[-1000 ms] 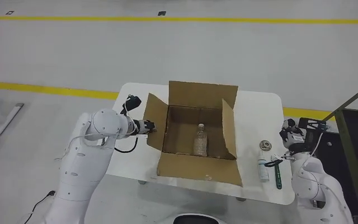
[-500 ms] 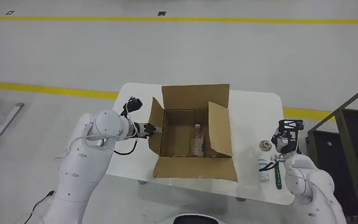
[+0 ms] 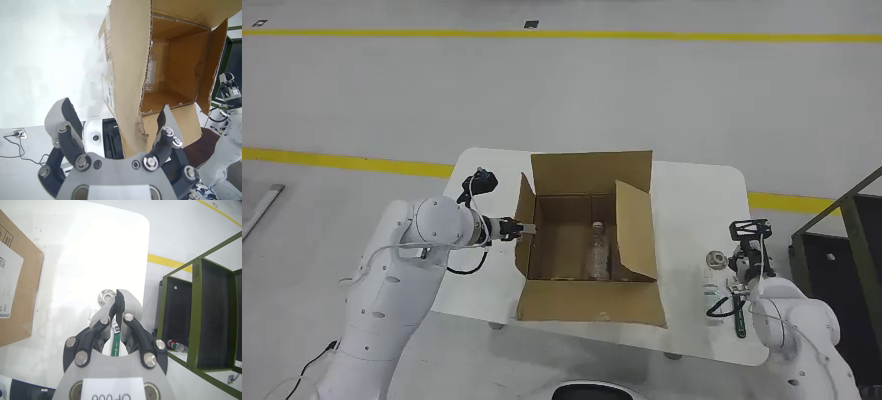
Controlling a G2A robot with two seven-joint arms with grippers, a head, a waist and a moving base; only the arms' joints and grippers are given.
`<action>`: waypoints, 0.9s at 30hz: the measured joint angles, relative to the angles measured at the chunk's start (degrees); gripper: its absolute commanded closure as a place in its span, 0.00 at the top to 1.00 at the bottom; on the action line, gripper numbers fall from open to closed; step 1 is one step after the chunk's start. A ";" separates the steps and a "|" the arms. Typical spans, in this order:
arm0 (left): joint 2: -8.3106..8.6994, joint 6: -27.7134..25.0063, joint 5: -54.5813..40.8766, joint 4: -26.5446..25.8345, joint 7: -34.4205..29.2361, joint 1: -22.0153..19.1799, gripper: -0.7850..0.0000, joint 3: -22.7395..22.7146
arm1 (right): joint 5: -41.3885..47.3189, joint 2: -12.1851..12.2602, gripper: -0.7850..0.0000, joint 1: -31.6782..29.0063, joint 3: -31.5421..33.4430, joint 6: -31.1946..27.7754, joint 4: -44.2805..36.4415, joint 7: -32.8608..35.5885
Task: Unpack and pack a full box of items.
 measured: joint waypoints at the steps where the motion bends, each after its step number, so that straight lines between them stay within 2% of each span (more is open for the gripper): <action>1: 0.00 0.00 0.00 0.00 0.00 0.00 1.00 0.00 | 0.00 0.00 0.00 0.00 0.00 0.00 0.00 0.00; 6: 0.00 0.00 0.00 0.00 0.00 0.00 1.00 0.00 | -0.49 0.15 0.00 -1.34 0.12 -2.00 -1.20 0.02; 11: 0.00 0.00 0.00 0.00 0.00 0.00 1.00 0.00 | -1.05 0.40 0.02 -1.36 0.63 -3.10 -3.71 15.78; 12: 0.00 0.00 0.00 0.00 0.00 0.00 1.00 0.00 | -0.37 0.47 0.14 -1.10 0.80 -3.93 -4.25 18.60; 13: 0.00 0.00 0.00 0.00 0.00 0.00 1.00 0.00 | 0.64 0.57 0.31 -0.92 1.08 -5.38 -4.86 21.70; 14: 0.00 0.00 0.00 0.00 0.00 0.00 1.00 0.00 | 1.06 0.68 0.37 -0.88 1.34 -6.52 -5.31 23.56; 16: 0.00 0.00 0.00 0.00 0.00 0.00 1.00 0.00 | 0.76 0.87 0.56 -1.00 1.74 -8.17 -6.24 26.29; 17: 0.00 0.00 0.00 0.00 0.00 0.00 1.00 0.00 | 0.70 0.92 0.59 -1.07 1.72 -8.59 -6.47 26.97; 27: 0.00 0.00 0.00 0.00 0.00 0.00 1.00 0.00 | 0.09 0.79 0.54 1.12 -1.73 -6.55 -0.66 26.51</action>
